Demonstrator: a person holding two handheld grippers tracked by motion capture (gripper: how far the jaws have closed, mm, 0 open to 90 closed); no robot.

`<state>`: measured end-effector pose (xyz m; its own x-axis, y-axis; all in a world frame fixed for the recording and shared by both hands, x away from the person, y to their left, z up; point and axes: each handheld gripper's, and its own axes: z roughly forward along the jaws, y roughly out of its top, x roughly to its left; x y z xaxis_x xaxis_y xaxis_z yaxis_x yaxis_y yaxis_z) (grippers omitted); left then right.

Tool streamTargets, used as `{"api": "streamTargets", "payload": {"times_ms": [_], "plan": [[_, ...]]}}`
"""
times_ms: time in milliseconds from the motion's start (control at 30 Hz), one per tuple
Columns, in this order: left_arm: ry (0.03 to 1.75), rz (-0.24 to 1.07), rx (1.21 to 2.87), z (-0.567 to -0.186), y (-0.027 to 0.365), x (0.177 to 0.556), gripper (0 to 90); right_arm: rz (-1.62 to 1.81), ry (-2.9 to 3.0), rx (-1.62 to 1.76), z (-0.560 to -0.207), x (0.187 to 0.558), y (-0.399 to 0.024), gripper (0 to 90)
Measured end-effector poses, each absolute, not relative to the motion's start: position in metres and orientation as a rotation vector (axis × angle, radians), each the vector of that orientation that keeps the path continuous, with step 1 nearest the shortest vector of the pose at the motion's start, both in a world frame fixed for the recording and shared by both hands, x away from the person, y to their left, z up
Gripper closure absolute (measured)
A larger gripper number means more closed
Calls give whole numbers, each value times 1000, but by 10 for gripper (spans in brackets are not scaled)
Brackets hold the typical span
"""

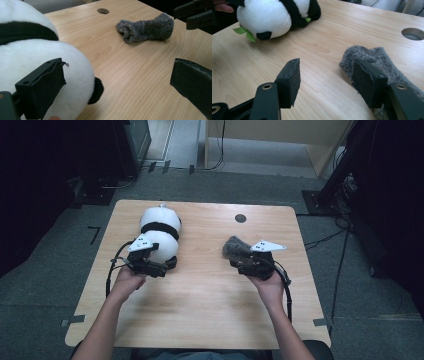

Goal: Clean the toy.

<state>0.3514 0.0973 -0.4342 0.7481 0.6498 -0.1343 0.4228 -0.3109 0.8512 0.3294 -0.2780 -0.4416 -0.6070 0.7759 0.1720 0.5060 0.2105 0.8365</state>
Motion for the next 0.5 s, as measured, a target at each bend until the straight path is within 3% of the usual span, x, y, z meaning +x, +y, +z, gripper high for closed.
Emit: {"api": "streamTargets", "payload": {"times_ms": [500], "plan": [[759, 273, 1975, -458, 57, 332, 0, 1369, 2253, 1113, -459, 310, -246, 399]]}}
